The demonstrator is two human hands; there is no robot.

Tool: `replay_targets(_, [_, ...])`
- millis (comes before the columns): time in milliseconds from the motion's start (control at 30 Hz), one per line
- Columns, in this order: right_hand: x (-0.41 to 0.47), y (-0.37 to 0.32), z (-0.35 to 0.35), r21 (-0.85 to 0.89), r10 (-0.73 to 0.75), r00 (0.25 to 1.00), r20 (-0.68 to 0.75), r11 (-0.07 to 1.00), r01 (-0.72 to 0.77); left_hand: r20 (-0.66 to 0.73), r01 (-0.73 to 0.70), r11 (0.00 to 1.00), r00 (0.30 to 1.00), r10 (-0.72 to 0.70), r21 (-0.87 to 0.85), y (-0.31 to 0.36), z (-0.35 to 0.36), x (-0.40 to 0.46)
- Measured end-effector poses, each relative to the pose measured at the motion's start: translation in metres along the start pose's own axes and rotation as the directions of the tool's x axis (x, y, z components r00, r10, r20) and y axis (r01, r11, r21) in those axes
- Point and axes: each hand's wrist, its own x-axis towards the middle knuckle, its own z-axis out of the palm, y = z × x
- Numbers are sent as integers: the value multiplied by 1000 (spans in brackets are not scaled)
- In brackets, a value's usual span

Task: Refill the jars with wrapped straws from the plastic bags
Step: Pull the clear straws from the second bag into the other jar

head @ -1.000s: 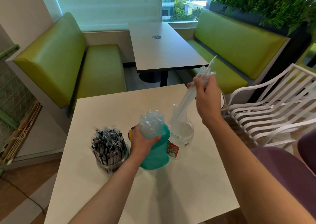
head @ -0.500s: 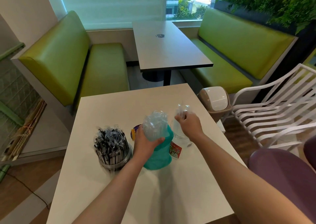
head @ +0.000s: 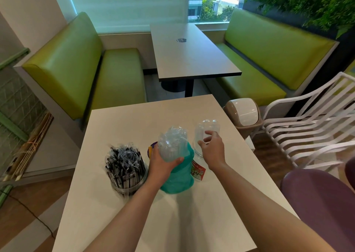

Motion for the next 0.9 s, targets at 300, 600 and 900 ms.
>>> replay_targets(300, [-33, -13, -2, 62, -249, 967, 50, 967, 246, 3, -13, 1000, 1000, 12, 17, 0, -4, -1])
replay_targets(600, [-38, -14, -7, 80, -186, 931, 314, 982, 170, 45, 15, 998, 999, -12, -62, 4, -6, -13])
replay_targets(900, [-44, -7, -13, 137, -149, 929, 338, 985, 108, 70, 45, 994, 997, -38, -99, 2, -8, -21])
